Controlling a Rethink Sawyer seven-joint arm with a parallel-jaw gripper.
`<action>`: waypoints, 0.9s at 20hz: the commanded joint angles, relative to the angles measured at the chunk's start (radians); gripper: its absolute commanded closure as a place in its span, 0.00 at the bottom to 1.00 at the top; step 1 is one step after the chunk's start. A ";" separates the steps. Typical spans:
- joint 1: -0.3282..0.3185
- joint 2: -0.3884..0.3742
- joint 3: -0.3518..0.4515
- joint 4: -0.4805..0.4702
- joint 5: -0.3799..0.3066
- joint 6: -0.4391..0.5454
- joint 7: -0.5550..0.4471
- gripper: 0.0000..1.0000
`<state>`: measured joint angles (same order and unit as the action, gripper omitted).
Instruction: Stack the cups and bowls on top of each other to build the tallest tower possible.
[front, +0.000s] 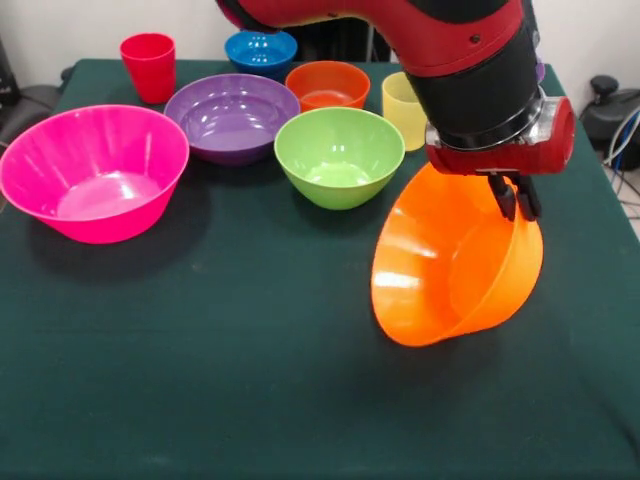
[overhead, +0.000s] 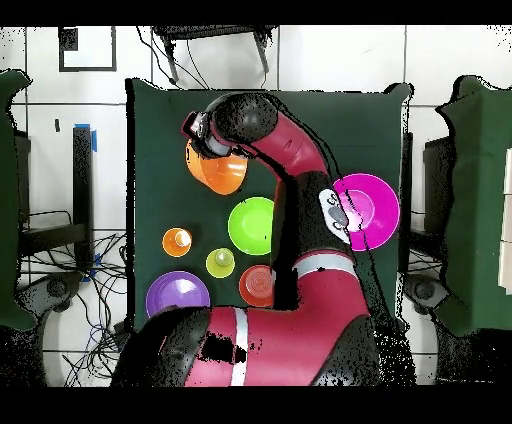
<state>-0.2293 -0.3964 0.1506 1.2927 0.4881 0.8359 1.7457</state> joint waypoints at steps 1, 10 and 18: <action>-0.041 0.009 0.162 0.077 0.034 0.056 0.009 1.00; -0.079 -0.005 0.249 0.068 0.033 0.032 0.000 1.00; -0.125 0.025 0.324 0.017 0.026 0.051 -0.019 1.00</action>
<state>-0.3321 -0.4002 0.3448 1.3017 0.4884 0.8358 1.7457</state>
